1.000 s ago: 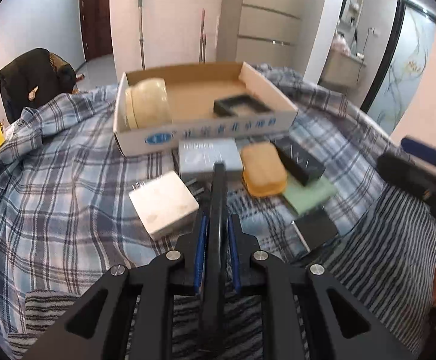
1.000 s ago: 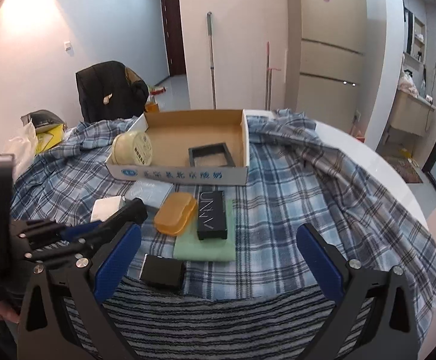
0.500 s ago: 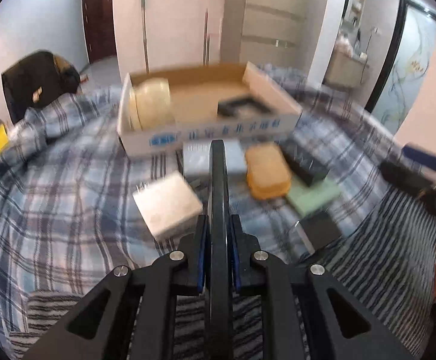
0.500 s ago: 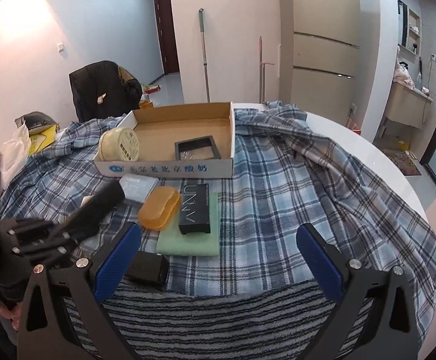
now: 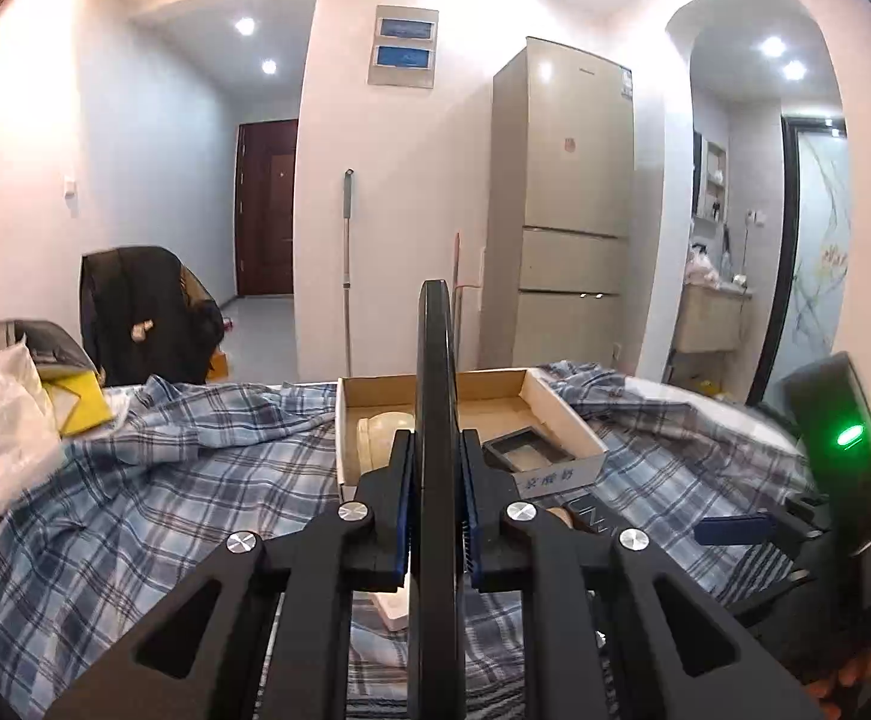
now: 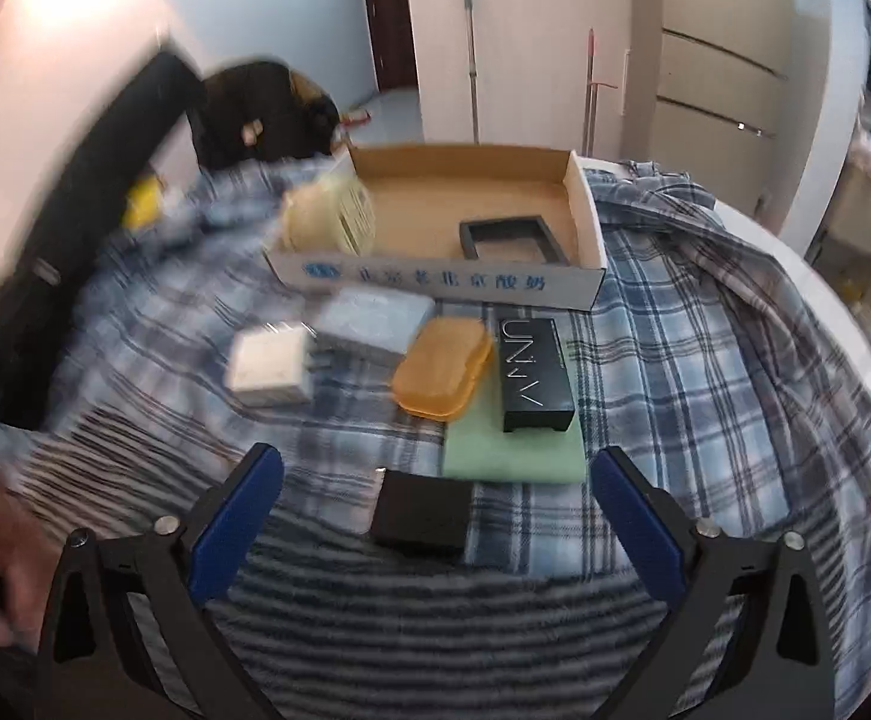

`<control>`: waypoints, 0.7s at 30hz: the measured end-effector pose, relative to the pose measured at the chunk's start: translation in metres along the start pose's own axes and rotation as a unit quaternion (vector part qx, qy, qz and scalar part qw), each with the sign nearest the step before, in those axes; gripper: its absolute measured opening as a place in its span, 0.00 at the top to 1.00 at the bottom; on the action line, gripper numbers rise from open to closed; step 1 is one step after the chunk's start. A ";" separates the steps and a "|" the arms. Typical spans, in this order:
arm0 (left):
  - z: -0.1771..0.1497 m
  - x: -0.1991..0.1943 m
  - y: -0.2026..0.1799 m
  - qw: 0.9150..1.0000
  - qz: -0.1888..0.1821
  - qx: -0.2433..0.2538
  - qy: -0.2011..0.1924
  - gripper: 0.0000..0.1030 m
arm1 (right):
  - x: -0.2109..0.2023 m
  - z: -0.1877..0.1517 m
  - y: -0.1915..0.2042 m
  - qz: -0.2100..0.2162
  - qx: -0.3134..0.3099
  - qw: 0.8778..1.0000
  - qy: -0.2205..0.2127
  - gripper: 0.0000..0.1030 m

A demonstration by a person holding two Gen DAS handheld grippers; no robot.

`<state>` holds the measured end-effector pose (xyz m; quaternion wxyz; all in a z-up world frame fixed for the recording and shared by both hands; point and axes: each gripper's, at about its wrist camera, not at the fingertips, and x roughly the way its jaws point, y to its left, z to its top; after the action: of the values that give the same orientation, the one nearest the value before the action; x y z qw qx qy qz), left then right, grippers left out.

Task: Organize rigid objects
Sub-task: 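Grasp the small black square box with the right gripper while the left gripper holds the remote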

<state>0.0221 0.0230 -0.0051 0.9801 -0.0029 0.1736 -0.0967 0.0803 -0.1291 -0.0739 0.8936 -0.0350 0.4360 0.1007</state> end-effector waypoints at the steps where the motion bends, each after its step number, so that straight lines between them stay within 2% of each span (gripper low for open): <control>1: -0.001 0.002 -0.001 1.000 0.003 0.001 0.000 0.86 | 0.008 -0.001 0.002 -0.012 -0.003 1.000 0.015 0.19; 6: -0.003 0.002 -0.004 1.000 -0.002 0.002 0.004 0.86 | 0.029 -0.010 0.000 0.030 0.018 0.997 0.063 0.25; 9: -0.003 0.003 0.000 1.000 -0.004 -0.013 0.012 0.86 | 0.031 -0.014 0.005 0.004 0.006 0.998 0.059 0.29; 12: -0.003 0.007 0.003 0.999 -0.008 -0.022 0.028 0.86 | 0.031 -0.016 0.012 0.013 -0.010 0.998 0.063 0.31; 14: -0.004 0.009 0.003 0.999 -0.013 -0.022 0.034 0.86 | 0.034 -0.017 0.010 0.015 -0.007 0.998 0.067 0.43; 15: -0.004 0.009 0.003 0.999 -0.010 -0.021 0.032 0.86 | 0.036 -0.017 0.008 0.019 -0.002 0.997 0.072 0.57; 21: -0.003 0.004 0.000 1.000 0.003 -0.007 0.018 0.86 | 0.027 -0.017 -0.002 0.033 0.007 0.998 0.062 0.58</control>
<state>0.0243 0.0221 -0.0091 0.9771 -0.0075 0.1916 -0.0925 0.0839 -0.1291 -0.1058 0.8614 -0.0207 0.4917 0.1253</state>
